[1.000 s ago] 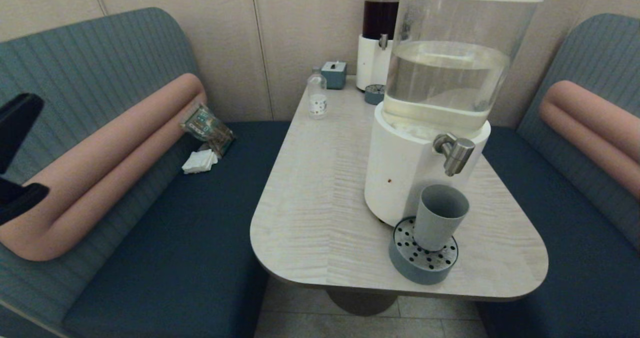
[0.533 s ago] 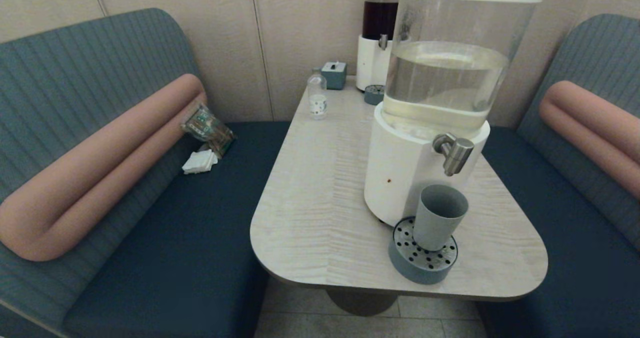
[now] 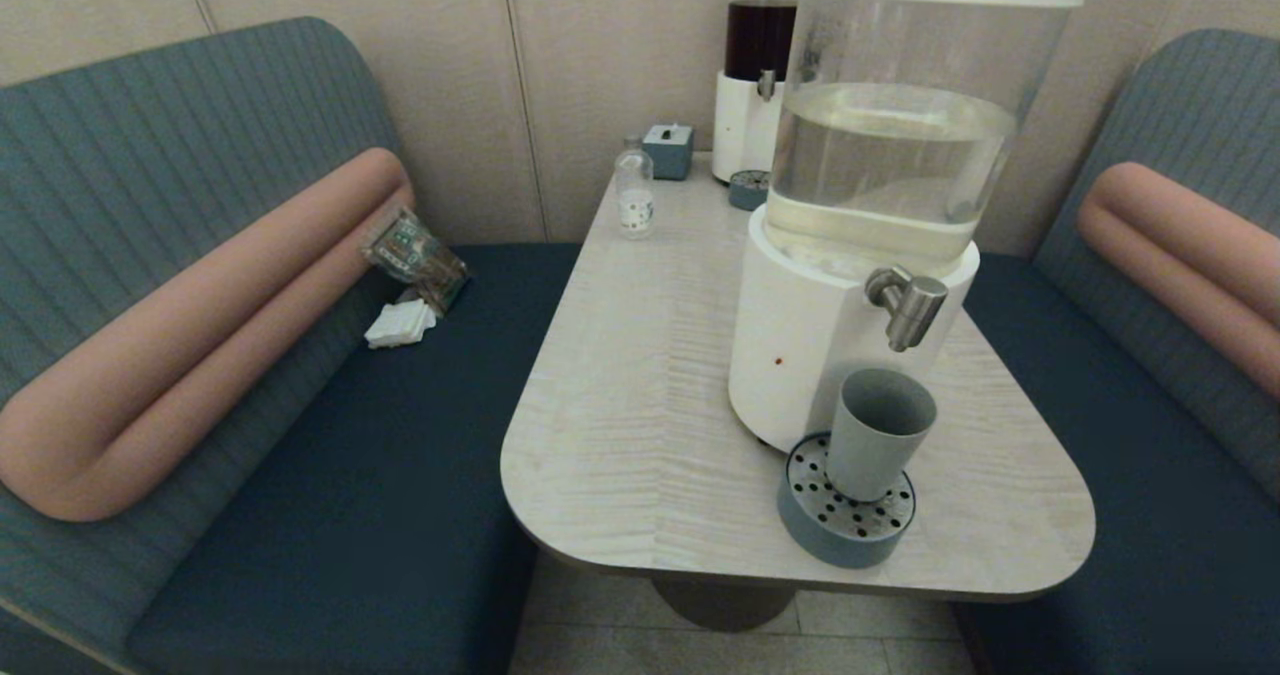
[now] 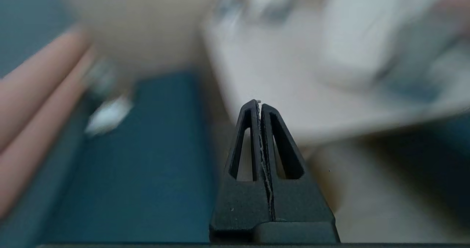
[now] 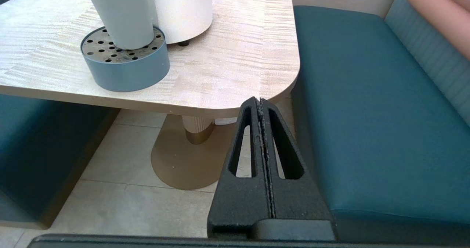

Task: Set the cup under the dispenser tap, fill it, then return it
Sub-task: Turn on the faucet

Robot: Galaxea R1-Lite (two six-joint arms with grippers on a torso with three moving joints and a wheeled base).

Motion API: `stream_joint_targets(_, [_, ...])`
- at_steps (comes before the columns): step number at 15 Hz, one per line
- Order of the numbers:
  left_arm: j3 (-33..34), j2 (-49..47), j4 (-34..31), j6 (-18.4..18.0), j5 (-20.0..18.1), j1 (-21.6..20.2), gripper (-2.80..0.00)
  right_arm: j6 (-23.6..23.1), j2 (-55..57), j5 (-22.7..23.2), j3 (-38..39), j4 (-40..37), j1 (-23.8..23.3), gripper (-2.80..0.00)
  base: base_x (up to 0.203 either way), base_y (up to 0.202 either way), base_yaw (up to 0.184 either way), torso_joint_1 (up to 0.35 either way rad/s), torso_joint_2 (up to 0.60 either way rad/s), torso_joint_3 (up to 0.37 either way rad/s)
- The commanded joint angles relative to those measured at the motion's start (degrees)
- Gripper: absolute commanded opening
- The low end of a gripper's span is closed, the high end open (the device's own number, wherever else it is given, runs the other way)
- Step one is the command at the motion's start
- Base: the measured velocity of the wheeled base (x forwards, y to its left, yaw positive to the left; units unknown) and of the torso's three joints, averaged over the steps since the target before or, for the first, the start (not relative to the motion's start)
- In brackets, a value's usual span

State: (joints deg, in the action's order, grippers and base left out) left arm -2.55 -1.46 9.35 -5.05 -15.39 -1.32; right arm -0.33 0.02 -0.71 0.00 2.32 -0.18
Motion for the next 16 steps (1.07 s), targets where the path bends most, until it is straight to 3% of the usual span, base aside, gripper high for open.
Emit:
stream_joint_targets(1, [2.59, 1.23, -5.45, -3.19, 11.32, 0.07, -2.8, -0.02, 0.06, -0.08, 0.79, 0.06, 0.01, -2.8, 0.0, 0.0, 0.0, 0.0, 0.0, 0.0])
stream_joint_targets(2, [2.36, 1.21, -8.83, -2.53, 15.03, 0.08, -2.8, -0.02, 0.06, -0.04, 0.85, 0.06, 0.01, -2.8, 0.0, 0.0, 0.0, 0.0, 0.0, 0.0])
stream_joint_targets(5, [2.2, 1.2, -12.25, -0.75, 14.86, 0.09, -2.8, -0.02, 0.06, -0.08, 0.79, 0.06, 0.01, -2.8, 0.0, 0.0, 0.0, 0.0, 0.0, 0.0])
stream_joint_targets(13, [2.46, 1.22, -11.54, -0.4, 14.95, 0.09, -2.8, -2.66, 0.06, 0.26, 0.88, -0.03, 0.01, -2.8, 0.0, 0.0, 0.0, 0.0, 0.0, 0.0])
stream_joint_targets(16, [2.47, 1.21, -11.51, -0.4, 14.95, 0.09, -2.8, -0.81, 0.06, -0.41, 0.42, -1.19, 0.01, -2.8, 0.0, 0.0, 0.0, 0.0, 0.0, 0.0])
